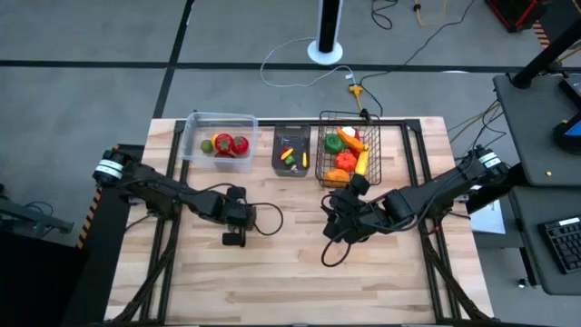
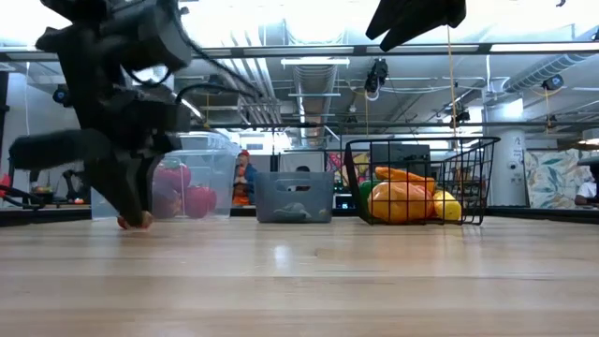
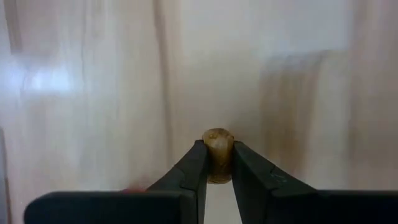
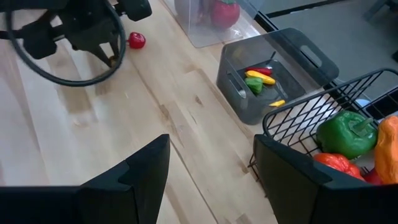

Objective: Sort produce into baskets
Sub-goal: Put the brown potato into the black bin

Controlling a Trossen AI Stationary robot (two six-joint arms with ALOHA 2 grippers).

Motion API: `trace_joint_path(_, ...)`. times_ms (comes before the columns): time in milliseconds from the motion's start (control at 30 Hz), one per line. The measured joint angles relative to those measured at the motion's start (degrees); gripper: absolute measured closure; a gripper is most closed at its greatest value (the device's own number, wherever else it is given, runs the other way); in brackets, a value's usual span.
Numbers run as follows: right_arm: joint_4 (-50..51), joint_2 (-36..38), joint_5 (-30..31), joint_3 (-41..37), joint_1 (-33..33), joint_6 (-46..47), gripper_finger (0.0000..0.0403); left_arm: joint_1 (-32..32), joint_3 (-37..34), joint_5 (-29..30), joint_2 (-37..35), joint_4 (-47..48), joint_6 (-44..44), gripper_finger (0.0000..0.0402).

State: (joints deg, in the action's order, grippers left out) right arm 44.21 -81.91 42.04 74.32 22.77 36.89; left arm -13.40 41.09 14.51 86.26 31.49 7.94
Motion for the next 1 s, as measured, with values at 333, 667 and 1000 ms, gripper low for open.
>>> trace_joint_path(333,0.0,0.0,-0.06,0.0,1.58,0.7,0.0179,-4.27,9.42,2.8,-0.17,0.06,-1.23,0.0361)
trace_joint_path(667,0.0,0.02,-0.04,0.0,3.88,0.72,0.0179,-2.68,21.59,9.21,-0.17,-1.46,-15.37,0.0361)
trace_joint_path(1000,0.49,1.41,-0.03,0.0,6.59,1.29,0.0179,9.0,26.83,9.55,-0.22,-5.8,-21.83,0.0361)
